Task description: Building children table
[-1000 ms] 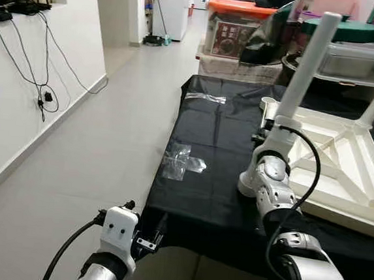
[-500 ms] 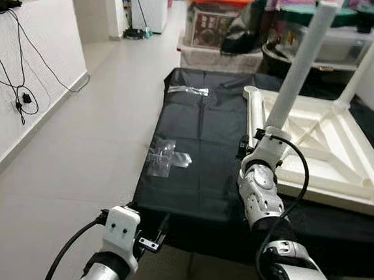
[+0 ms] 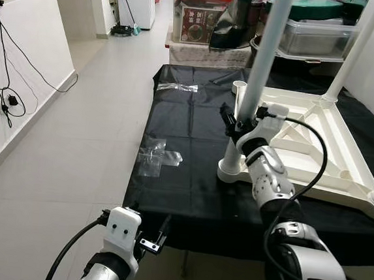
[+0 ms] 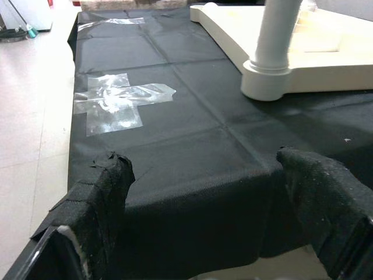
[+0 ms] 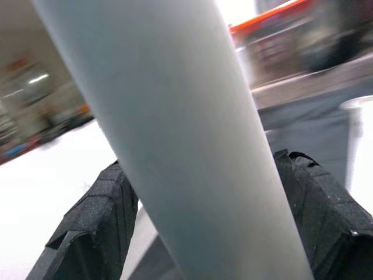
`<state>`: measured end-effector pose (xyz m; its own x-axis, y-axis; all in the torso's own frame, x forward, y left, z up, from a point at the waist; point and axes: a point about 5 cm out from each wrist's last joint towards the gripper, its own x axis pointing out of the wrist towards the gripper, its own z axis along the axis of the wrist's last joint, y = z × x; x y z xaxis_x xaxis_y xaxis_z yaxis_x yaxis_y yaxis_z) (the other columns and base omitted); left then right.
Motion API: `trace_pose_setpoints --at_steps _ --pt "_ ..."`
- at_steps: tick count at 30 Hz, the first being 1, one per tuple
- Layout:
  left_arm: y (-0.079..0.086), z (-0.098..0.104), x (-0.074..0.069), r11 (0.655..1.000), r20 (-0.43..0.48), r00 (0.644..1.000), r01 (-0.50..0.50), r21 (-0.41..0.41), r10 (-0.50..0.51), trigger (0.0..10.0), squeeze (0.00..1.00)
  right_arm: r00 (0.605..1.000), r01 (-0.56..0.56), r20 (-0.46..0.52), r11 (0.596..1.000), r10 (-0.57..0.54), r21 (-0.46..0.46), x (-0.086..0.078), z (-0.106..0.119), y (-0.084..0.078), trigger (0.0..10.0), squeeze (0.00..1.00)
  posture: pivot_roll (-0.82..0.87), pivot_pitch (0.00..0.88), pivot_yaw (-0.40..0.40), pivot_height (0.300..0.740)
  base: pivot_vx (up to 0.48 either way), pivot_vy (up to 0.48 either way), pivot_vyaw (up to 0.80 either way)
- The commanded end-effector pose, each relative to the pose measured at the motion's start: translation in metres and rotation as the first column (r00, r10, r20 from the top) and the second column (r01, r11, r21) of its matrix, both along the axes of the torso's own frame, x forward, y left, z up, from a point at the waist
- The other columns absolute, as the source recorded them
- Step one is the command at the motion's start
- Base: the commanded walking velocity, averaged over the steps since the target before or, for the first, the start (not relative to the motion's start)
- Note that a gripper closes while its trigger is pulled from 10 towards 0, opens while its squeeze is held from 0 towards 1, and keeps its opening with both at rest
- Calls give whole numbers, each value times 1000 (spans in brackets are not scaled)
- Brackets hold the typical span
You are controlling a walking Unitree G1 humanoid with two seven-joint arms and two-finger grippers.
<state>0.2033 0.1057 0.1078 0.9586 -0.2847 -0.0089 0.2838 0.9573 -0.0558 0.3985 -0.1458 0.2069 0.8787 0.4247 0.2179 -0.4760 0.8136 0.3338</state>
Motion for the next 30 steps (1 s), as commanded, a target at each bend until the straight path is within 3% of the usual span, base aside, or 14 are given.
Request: trace_pose_setpoints --at_steps 1,3,5,6,8,11,18,19,22,25,26,27,29,30 --pt "-1 -5 -1 1000 -22 1000 3 9 -2 10000 0 981 -193 10 981 193 4 -3 3 21 10000 0 70 0 -10 740 0 0 0" --pt "-1 -6 -2 1000 -22 1000 3 8 -3 10000 0 948 -316 20 949 316 -5 -7 4 26 10000 0 70 0 -10 740 0 0 0" --pt "-1 -6 -2 1000 -22 1000 4 9 -3 10000 0 813 -579 33 812 582 -70 -21 1 36 10000 0 72 0 -12 740 0 0 0" --pt "-1 -6 -2 1000 -22 1000 4 9 -3 10000 0 813 -579 33 812 582 -70 -21 1 36 10000 0 72 0 -12 740 0 0 0" --pt "0 -6 -2 1000 -22 1000 4 10 -4 10000 0 682 -724 13 678 731 -128 -32 -5 42 10000 0 80 0 -16 740 0 0 0" --pt "0 -6 -2 1000 -22 1000 4 10 -3 10000 0 629 -768 -11 619 777 -165 -35 -10 48 10000 0 80 0 -16 740 0 0 0" --pt "0 -5 -2 1000 -20 1000 1 11 -1 10000 0 590 -794 -15 577 807 -189 -35 -9 59 9490 0 89 0 -20 740 0 0 0" --pt "0 -5 -2 1000 -20 1000 1 12 0 10000 0 575 -804 -14 562 818 -192 -35 -8 65 0 0 89 0 -20 740 0 0 0" --pt "0 -4 -1 1000 -18 1000 -1 12 1 10000 0 572 -801 -12 556 820 -221 -35 -8 71 0 0 92 0 -25 740 0 0 0" --pt "0 -4 -1 1000 -18 1000 -3 11 3 10000 0 647 -743 -15 626 763 -238 -31 -10 71 0 0 92 0 -25 740 0 0 0" --pt "0 -4 -1 1000 -18 1000 -3 10 3 10000 0 721 -674 -18 695 693 -251 -26 -12 70 0 0 89 0 -24 740 0 0 0" --pt "0 -4 -1 1000 -18 1000 -3 10 3 10000 0 721 -674 -18 695 693 -251 -26 -12 70 0 0 89 0 -24 740 0 0 0" --pt "1 -4 -1 1000 -20 1000 -2 9 3 10000 0 885 -454 -29 849 465 -270 -15 -17 62 0 0 83 0 -20 740 0 0 0" --pt "1 -4 -1 1000 -20 1000 -2 9 3 10000 0 885 -454 -29 849 465 -270 -15 -17 62 0 0 83 0 -20 740 0 0 0"
